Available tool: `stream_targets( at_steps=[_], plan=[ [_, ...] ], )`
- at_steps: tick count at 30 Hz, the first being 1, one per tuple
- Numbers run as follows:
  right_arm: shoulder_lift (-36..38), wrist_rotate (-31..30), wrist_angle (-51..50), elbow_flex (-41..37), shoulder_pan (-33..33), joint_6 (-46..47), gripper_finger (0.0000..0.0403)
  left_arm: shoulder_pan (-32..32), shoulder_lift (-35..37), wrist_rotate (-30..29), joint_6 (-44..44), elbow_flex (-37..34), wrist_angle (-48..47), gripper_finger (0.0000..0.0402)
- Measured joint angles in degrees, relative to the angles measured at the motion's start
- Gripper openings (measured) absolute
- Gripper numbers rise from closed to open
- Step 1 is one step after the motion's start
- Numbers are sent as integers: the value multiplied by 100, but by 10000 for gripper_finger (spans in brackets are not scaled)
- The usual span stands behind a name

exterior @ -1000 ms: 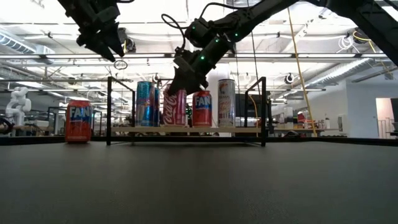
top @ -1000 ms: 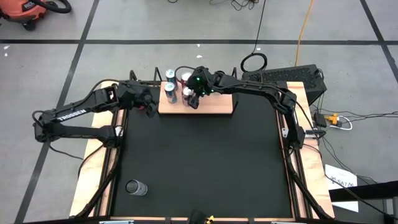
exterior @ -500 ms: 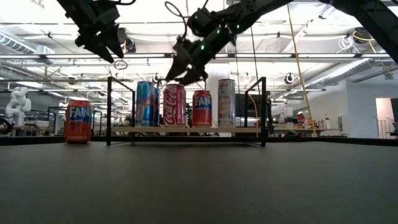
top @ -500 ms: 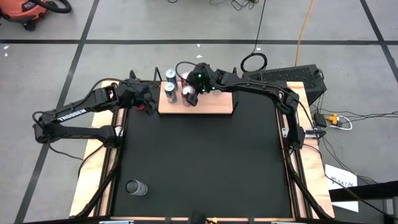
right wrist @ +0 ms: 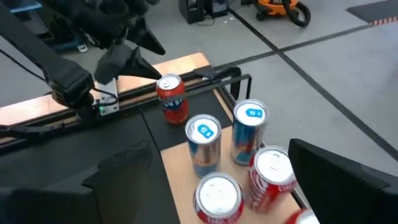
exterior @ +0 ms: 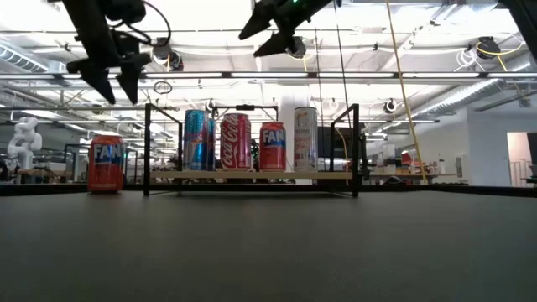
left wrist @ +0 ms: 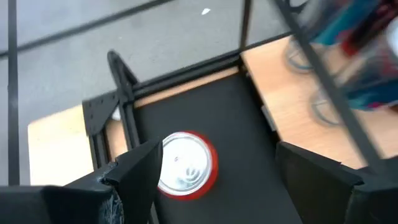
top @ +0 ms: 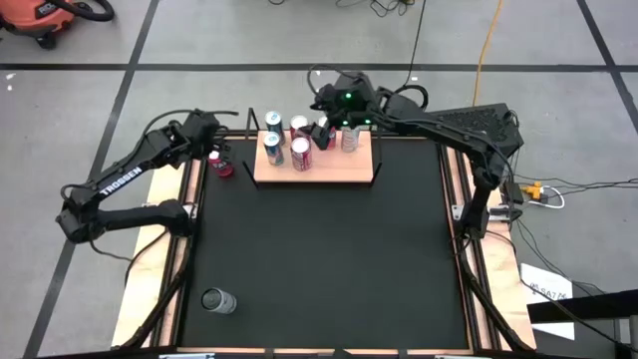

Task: Place canned beverage on shelf
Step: Put the red soda can on the shelf aligned with the other red soda can on the shelf

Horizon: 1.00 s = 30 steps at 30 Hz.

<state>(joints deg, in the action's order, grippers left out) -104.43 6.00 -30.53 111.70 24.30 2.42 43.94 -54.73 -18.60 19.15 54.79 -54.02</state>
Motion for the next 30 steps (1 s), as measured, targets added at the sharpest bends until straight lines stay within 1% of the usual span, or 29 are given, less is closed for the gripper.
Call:
stream_targets(
  at_steps=[5, 9, 16, 20, 22, 30],
  plan=[
    [131, -15, -384, 0, 45, 4, 362, 626, -160, 422, 1, -265, 10, 308],
    [147, -17, -693, 0, 50, 9, 361, 860, -317, 649, 1, -452, 72, 308],
    [147, -17, -1156, -1, 50, 13, 361, 930, -473, 683, 76, -492, 99, 308],
    [147, -16, -1183, -2, 50, 91, 361, 957, -625, 621, 507, -493, 4, 308],
    [147, -3, -1180, -2, 50, 126, 361, 1008, -737, 476, 691, -494, -126, 308],
    [147, 2, -1180, -4, 50, 142, 361, 1083, -1166, 385, 865, -575, 93, 308]
  ],
)
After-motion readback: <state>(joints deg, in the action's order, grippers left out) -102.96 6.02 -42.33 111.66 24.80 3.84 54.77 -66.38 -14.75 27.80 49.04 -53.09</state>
